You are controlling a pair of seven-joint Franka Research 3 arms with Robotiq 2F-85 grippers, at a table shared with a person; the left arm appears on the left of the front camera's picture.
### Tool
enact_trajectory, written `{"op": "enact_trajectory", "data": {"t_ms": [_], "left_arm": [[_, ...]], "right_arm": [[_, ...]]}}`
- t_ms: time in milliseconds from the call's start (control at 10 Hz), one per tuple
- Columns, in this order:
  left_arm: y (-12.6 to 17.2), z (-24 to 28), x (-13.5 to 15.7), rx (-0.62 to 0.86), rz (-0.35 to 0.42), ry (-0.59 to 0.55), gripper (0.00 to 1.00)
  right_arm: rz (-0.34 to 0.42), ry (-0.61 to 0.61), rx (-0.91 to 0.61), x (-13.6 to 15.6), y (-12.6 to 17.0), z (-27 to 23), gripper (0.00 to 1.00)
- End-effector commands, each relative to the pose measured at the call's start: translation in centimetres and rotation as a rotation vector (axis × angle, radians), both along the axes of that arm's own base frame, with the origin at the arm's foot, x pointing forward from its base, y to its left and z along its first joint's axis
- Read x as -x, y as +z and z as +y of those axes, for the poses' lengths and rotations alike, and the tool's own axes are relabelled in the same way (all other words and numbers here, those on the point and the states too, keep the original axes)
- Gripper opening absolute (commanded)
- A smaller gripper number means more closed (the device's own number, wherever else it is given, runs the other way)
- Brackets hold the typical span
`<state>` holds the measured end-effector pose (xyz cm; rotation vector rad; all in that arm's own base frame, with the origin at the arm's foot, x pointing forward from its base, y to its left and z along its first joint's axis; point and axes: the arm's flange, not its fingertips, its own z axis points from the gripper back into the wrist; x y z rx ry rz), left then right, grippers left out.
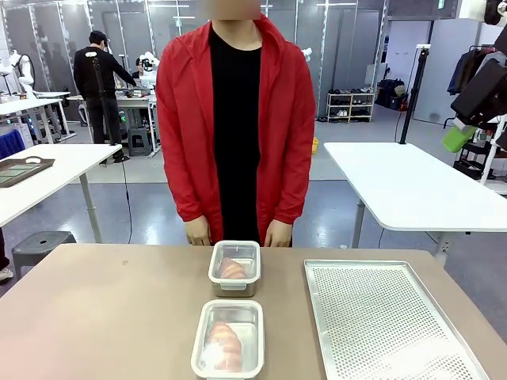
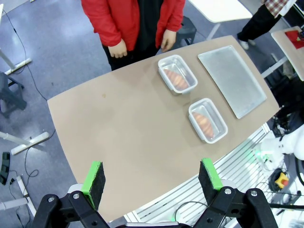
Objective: Place the bread into the airtight container.
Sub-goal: Pick up a Butter Roll and place it into an empty Airtight Container.
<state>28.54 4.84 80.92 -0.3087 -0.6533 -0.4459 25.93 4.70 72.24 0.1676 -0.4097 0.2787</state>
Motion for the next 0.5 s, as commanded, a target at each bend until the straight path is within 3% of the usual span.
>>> {"op": "enact_trajectory", "data": {"t_ms": [0, 400], "left_arm": [[0.03, 0.01, 0.15, -0.011, -0.003, -0.016, 1.00], [0.03, 0.01, 0.15, -0.011, -0.003, -0.016, 1.00]], "right_arm": [[0.002, 0.002, 0.006, 0.04, 0.03, -0.01, 1.00], [0.002, 0.002, 0.006, 0.04, 0.03, -0.01, 1.00]]}}
